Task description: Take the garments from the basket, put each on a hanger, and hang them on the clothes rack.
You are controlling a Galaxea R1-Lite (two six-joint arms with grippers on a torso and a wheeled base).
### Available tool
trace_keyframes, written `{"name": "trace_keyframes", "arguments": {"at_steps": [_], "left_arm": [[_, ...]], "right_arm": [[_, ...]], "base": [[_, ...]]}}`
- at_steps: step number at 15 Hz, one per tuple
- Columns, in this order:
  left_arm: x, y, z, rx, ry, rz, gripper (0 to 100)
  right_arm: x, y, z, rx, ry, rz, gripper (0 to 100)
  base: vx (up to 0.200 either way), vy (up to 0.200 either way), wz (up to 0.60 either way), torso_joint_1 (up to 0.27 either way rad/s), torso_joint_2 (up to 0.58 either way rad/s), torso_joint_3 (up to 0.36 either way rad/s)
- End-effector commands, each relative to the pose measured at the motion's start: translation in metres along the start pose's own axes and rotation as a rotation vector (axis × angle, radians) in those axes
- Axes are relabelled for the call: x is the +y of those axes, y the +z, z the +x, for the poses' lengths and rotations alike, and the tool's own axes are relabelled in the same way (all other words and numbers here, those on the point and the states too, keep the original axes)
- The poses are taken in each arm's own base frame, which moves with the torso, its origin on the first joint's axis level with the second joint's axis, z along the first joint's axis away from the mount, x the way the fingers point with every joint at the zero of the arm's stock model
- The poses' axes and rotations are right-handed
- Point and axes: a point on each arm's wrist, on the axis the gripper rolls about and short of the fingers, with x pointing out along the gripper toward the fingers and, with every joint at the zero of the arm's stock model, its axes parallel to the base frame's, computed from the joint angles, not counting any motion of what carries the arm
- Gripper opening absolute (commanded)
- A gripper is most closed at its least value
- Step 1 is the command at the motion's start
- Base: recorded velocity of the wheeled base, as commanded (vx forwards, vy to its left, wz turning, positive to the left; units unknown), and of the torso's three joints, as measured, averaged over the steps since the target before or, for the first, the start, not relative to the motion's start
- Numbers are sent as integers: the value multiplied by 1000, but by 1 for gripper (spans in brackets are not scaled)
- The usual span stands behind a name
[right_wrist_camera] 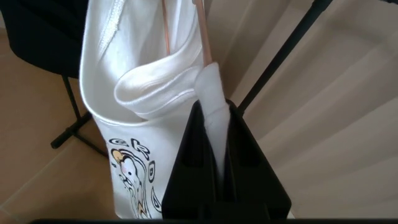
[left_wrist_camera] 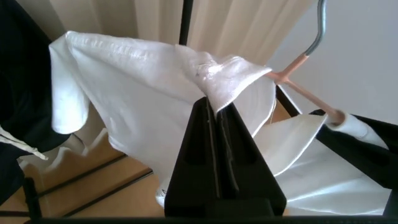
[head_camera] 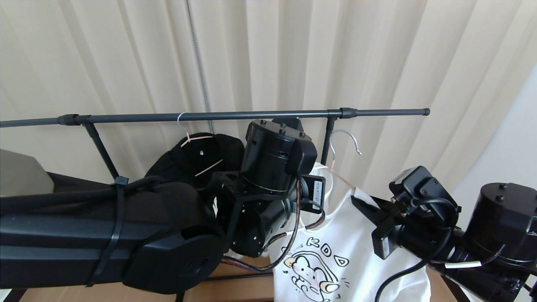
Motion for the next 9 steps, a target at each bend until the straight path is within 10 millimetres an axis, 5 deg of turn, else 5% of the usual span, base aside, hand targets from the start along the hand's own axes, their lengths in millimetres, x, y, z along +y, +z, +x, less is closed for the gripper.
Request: {"name": "trace_keyframes", "arguments": {"at_steps": [1,9], "left_arm": [[-1,-2,2,5,-1,1,0],[4,-8,-6,27,5,22,0]], "right_arm": [[2,3,-4,-25,8,1,0],[6,1,-6,-59,38,6,0]], "base": [[0,0,0,0,0,0],[0,0,0,0,0,0]]}}
